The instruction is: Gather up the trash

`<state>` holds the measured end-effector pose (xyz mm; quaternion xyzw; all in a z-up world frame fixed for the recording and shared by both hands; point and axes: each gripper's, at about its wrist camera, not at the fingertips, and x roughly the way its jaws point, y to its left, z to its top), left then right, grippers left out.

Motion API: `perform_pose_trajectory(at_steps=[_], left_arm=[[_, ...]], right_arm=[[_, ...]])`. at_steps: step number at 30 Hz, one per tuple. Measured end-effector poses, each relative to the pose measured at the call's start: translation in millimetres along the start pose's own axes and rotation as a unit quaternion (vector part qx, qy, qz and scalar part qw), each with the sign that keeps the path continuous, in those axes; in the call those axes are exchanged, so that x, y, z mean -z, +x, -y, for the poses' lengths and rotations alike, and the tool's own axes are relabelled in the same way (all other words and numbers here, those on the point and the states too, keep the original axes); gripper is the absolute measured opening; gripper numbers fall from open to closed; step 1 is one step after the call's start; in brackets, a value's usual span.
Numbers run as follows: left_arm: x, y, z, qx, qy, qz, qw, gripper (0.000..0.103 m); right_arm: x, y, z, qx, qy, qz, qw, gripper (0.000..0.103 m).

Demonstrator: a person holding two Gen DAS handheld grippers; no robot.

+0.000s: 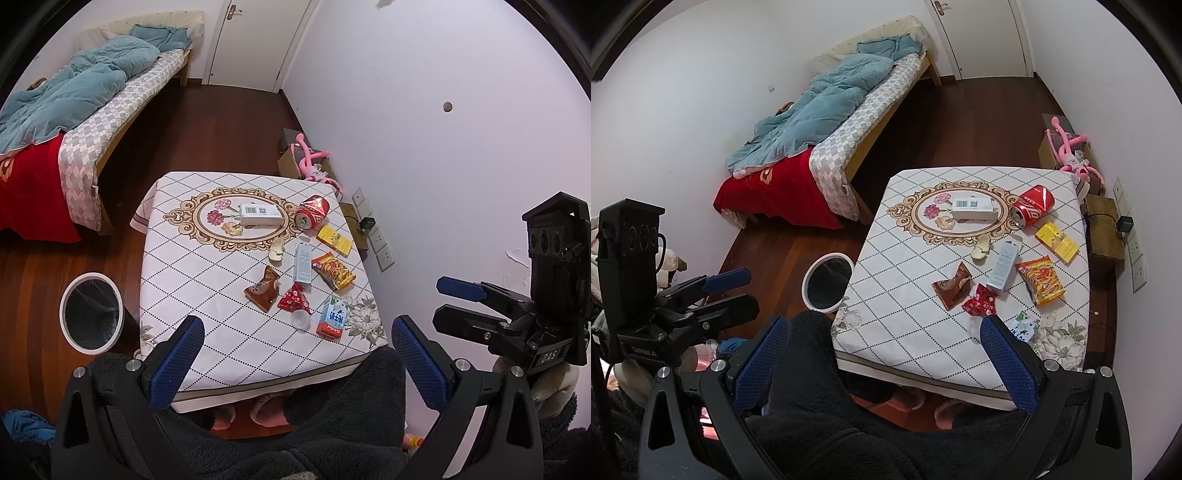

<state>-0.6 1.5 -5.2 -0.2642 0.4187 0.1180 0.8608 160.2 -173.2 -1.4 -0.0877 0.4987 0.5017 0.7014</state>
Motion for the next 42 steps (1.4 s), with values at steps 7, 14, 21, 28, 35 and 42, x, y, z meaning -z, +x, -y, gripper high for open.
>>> perform_pose_trajectory(at_steps=[7, 14, 21, 28, 35, 42], left_arm=[[5.6, 3.1, -1.3, 0.002, 0.000, -0.002, 1.0000, 0.103], [-1.7, 1.0, 2.2, 0.002, 0.000, -0.003, 1.0000, 0.103], [-0.8, 1.3, 2.5, 0.003, 0.001, -0.004, 1.0000, 0.103], [-1.1, 1.3, 2.6, 0.003, 0.000, -0.005, 1.0000, 0.103], [-0.6, 1.8, 2.3, 0.002, 0.003, -0.004, 1.0000, 0.103], [0.0, 1.0, -0.4, 0.003, 0.006, -0.007, 1.0000, 0.103]], right_arm=[[1.5, 1.7, -0.9, 0.001, 0.000, -0.002, 1.000, 0.103], [1.0, 2.5, -1.4, 0.000, 0.000, -0.002, 1.000, 0.103], [1.4, 3.7, -3.4, 0.001, 0.001, -0.003, 1.000, 0.103], [0.6, 3.0, -2.7, -0.001, 0.000, -0.003, 1.000, 0.103], [0.9, 3.3, -2.9, -0.001, 0.001, -0.003, 1.000, 0.103], [-0.5, 3.5, -3.2, 0.001, 0.003, -0.005, 1.000, 0.103]])
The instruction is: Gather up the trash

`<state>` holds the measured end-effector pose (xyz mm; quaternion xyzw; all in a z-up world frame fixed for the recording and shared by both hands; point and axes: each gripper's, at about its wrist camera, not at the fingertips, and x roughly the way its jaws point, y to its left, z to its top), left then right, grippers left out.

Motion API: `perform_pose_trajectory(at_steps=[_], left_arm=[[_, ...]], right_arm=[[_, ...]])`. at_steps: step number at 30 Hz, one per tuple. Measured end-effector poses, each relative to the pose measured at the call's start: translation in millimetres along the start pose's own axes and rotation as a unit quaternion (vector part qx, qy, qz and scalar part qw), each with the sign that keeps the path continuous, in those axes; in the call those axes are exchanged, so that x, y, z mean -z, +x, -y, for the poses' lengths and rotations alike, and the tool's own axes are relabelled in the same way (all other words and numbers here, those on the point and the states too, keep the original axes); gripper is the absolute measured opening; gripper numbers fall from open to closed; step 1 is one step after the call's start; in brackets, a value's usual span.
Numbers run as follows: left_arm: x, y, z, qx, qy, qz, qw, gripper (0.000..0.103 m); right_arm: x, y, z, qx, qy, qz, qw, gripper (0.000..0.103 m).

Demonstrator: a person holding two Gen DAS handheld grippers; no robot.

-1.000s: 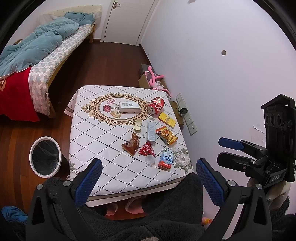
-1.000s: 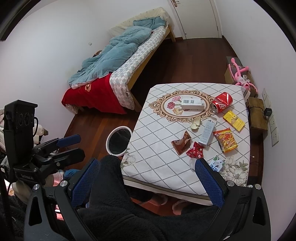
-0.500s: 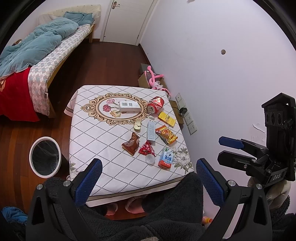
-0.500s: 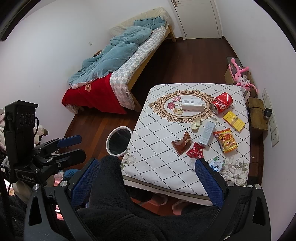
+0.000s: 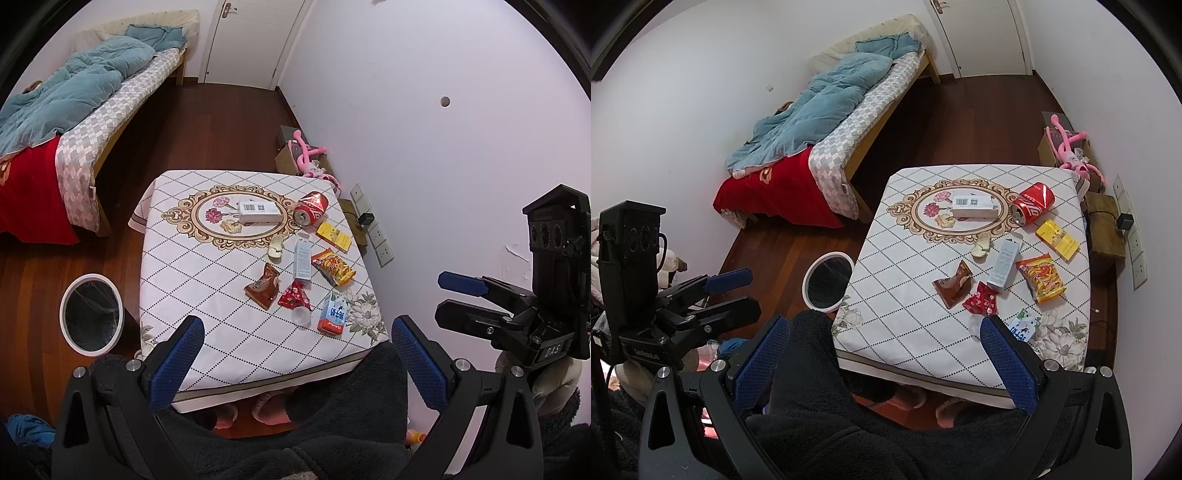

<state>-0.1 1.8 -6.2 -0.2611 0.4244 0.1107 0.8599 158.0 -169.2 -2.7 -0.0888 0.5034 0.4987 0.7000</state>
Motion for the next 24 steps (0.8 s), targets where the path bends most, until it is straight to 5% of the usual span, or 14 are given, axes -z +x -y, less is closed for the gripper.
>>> perform_pose_trajectory(at_steps=[14, 18, 24], left_arm=[[-5.0, 0.3, 1.3, -0.006, 0.008, 0.002, 1.0000, 0.103], [-5.5, 19.1, -2.5, -0.068, 0.019, 0.015, 0.9974, 0.103], [3.1, 111.9, -36.0, -0.194, 0.029, -0.004, 0.9806, 0.103]], right_arm=[[-2.0, -1.6, 1.7, -0.002, -0.002, 0.004, 1.000, 0.103], [-2.1, -1.3, 4.8, 0.007, 0.011, 0.012, 1.000, 0.103], [16.6, 39.3, 54.8, 0.085, 0.116, 0.016, 0.989, 0.103]])
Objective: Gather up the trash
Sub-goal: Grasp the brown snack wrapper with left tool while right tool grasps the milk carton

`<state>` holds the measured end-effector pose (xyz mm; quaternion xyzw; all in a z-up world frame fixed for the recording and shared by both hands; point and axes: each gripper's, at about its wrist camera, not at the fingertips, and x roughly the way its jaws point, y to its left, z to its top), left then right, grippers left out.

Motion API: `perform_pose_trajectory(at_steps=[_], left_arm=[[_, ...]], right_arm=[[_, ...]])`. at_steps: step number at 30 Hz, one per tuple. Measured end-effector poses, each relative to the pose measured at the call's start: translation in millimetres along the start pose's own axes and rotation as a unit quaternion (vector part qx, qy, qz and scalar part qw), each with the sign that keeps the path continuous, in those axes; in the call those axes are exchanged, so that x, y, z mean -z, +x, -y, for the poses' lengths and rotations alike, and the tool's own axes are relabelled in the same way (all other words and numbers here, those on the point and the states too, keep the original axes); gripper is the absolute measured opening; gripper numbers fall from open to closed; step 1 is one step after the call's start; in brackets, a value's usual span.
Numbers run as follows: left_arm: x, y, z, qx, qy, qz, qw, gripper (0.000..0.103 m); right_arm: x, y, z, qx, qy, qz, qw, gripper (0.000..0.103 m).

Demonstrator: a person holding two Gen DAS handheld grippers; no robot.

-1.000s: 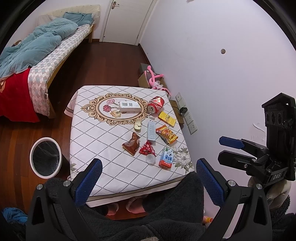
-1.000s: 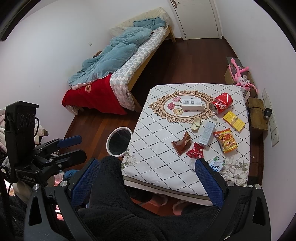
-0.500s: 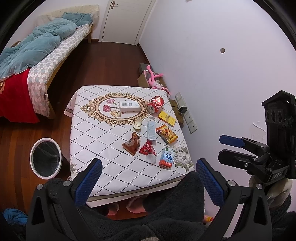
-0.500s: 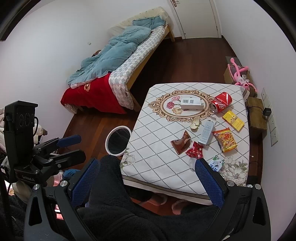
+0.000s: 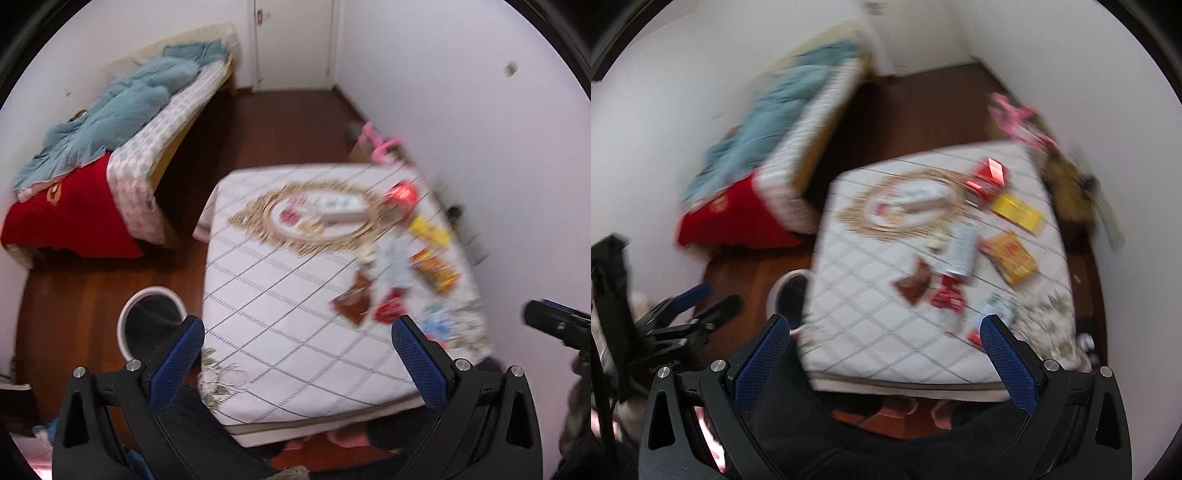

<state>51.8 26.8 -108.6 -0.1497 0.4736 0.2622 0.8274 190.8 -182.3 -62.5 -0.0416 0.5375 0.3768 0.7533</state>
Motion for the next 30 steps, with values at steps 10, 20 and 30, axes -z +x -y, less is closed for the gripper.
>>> perform_pose_trajectory(at_steps=[10, 20, 30], left_arm=[[9.3, 152.3, 32.0, 0.005, 0.058, -0.106, 0.9927, 0.103], [-12.5, 234.5, 90.4, 0.078, 0.133, -0.154, 0.9759, 0.102], [-22.7, 252.4, 99.4, 0.076, 0.143, -0.156, 0.9744, 0.050]], right_arm=[[38.8, 160.5, 121.6, 0.116, 0.177, -0.050, 0.976, 0.087], [45.7, 229.7, 147.9, 0.136, 0.183, -0.084, 0.970, 0.056], [43.7, 232.9, 153.0, 0.156, 0.170, -0.091, 0.969, 0.057]])
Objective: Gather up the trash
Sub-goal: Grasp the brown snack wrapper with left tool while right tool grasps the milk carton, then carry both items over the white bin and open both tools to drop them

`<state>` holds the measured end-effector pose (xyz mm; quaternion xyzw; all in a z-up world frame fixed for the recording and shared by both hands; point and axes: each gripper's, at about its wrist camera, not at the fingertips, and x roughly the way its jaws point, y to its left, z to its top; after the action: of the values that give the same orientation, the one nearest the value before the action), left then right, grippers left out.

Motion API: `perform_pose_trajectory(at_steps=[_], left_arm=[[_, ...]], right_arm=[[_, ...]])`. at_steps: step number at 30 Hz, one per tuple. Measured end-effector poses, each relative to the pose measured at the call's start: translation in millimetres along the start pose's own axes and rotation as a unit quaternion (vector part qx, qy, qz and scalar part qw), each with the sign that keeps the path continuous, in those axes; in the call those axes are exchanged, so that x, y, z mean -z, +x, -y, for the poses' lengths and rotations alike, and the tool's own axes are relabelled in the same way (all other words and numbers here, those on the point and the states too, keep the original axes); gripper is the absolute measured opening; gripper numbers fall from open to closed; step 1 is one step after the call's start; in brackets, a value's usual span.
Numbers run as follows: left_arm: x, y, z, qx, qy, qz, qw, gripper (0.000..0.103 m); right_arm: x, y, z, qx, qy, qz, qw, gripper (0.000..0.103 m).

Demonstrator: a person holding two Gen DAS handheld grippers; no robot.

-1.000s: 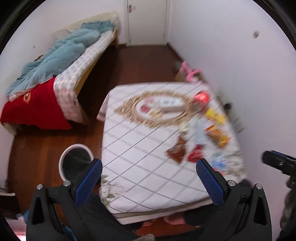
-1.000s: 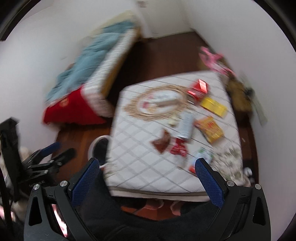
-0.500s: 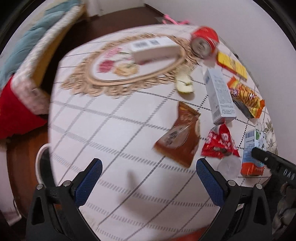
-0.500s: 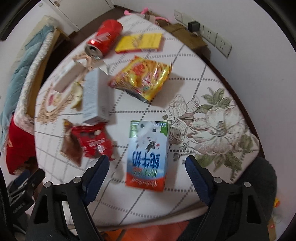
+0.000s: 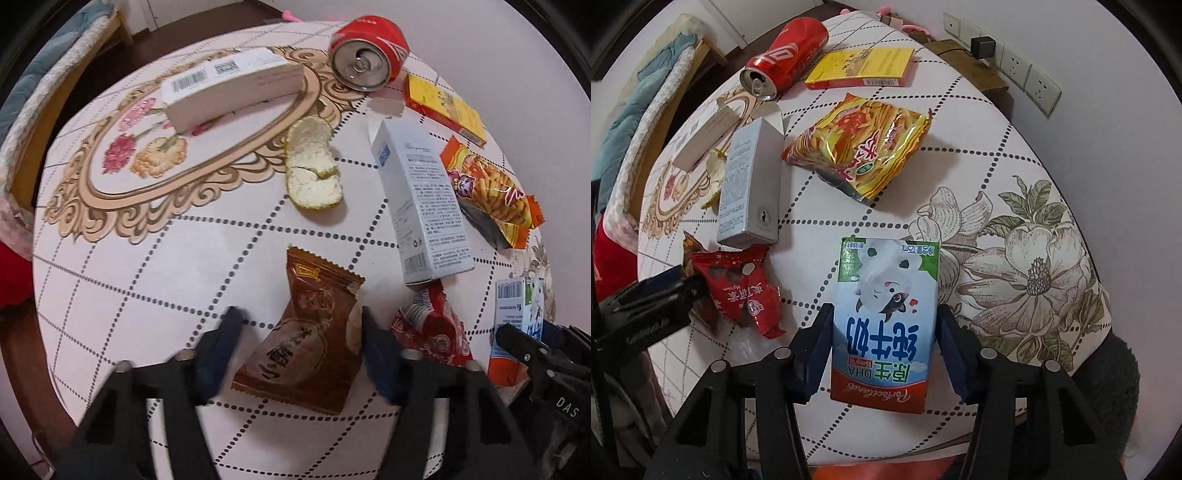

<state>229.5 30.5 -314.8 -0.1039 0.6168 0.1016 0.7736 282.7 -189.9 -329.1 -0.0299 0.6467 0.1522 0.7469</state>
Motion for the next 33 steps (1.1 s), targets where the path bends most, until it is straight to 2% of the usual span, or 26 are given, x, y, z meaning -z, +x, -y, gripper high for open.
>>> perform_pose_trajectory(at_steps=[1, 2, 5, 12, 17, 20, 25, 30, 33], left_arm=[[1.8, -1.6, -2.0, -0.008, -0.002, 0.002, 1.0000, 0.040], [4.7, -3.9, -4.4, -0.016, -0.006, 0.006, 0.9998, 0.036], [15.0, -10.5, -10.3, -0.024, -0.029, 0.016, 0.9992, 0.030], [43.2, -45.8, -21.3, -0.049, -0.064, 0.063, 0.9948, 0.030], [63.7, -96.2, -35.5, -0.055, -0.092, 0.116, 0.9875, 0.030], [79.3, -138.8, -51.0, -0.060, -0.113, 0.153, 0.9799, 0.030], [98.0, -191.7, -99.5, -0.082, -0.149, 0.205, 0.9638, 0.030], [125.7, -220.5, -158.7, -0.118, -0.188, 0.227, 0.9483, 0.030], [143.8, -226.8, -193.1, -0.142, -0.213, 0.228, 0.9393, 0.030]], right_arm=[[0.0, -0.7, -0.2, 0.002, -0.002, 0.001, 1.000, 0.057], [0.6, -0.9, -1.3, 0.005, -0.006, 0.000, 1.000, 0.057], [-0.2, 0.6, -3.0, 0.008, -0.008, 0.004, 1.000, 0.056], [9.3, -14.5, -13.2, 0.010, -0.019, 0.029, 0.999, 0.055], [23.7, -48.9, -32.3, -0.002, -0.050, 0.064, 0.997, 0.055], [27.1, -73.2, -51.4, -0.014, -0.077, 0.082, 0.994, 0.055], [35.6, -114.3, -104.0, -0.051, -0.138, 0.111, 0.983, 0.055], [49.5, -141.2, -189.5, -0.102, -0.217, 0.119, 0.964, 0.055], [60.0, -141.4, -245.9, -0.129, -0.260, 0.108, 0.951, 0.055]])
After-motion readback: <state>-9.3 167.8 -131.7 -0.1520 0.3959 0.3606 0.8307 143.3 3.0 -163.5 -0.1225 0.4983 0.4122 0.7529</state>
